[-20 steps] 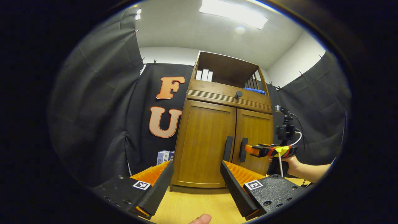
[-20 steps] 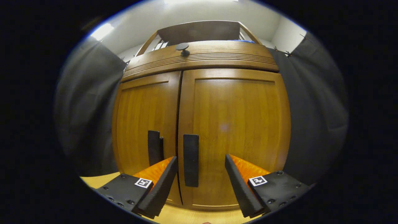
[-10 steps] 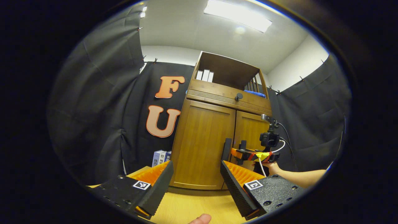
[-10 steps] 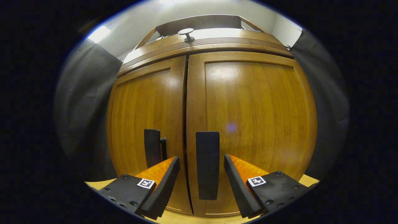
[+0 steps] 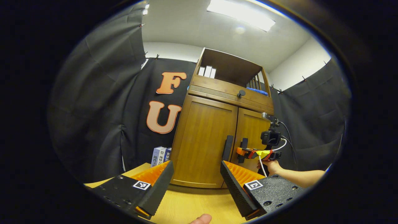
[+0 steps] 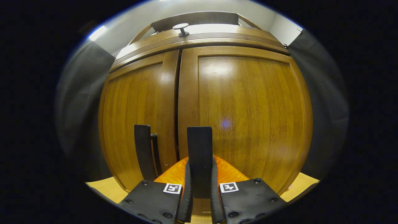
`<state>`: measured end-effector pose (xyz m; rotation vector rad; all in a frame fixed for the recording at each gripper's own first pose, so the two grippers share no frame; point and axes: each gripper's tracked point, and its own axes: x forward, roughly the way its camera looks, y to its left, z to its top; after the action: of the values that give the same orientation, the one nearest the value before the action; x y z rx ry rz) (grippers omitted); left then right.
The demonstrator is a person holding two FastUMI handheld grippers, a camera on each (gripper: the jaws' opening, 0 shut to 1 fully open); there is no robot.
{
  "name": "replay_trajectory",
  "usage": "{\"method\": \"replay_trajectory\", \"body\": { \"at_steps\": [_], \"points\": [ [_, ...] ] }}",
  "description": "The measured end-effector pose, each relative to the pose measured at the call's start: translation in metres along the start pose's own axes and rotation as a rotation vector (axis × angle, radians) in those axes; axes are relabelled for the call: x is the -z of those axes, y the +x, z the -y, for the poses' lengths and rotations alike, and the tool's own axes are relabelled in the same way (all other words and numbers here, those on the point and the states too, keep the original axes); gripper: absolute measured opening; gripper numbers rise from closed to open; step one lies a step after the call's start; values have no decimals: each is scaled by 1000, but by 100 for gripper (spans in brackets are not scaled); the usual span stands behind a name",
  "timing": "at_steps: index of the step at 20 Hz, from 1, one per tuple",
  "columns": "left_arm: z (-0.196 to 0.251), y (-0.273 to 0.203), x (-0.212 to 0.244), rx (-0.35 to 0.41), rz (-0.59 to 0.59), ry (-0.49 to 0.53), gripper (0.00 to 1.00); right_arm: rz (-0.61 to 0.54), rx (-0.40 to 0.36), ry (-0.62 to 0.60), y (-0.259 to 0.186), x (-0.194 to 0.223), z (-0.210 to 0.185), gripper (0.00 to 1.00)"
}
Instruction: Open the right door of the double-door shoe cabinet with the right hand, and open the left door with the left hand.
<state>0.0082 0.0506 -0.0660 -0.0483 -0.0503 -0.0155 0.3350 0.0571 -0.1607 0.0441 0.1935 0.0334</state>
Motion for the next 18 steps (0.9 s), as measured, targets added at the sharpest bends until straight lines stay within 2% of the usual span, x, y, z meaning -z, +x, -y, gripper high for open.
{"method": "replay_trajectory", "body": {
  "at_steps": [6,7,9,12,13,14,17,18],
  "points": [
    [-6,1,4,-13,-16,0,95,-28,-18,7,-9,-3,-1,31],
    [-6,2,4,-15,-15,-5,95,-31,-24,10,-12,-4,-1,27],
    [-7,1,4,-18,-16,-3,95,-26,-39,23,-25,-8,0,31],
    [-7,-1,2,-16,-7,1,94,-24,-73,43,-50,-10,3,31],
    [-5,-2,1,-13,-4,2,94,-28,-87,45,-56,-11,3,35],
    [-4,-2,1,-11,-3,6,95,-34,-100,50,-60,-12,3,31],
    [-4,-5,0,-10,-2,14,95,-49,-112,45,-75,-15,7,31],
    [-4,-5,1,-9,-4,13,94,-47,-107,34,-82,-16,9,35]
  ]
}}
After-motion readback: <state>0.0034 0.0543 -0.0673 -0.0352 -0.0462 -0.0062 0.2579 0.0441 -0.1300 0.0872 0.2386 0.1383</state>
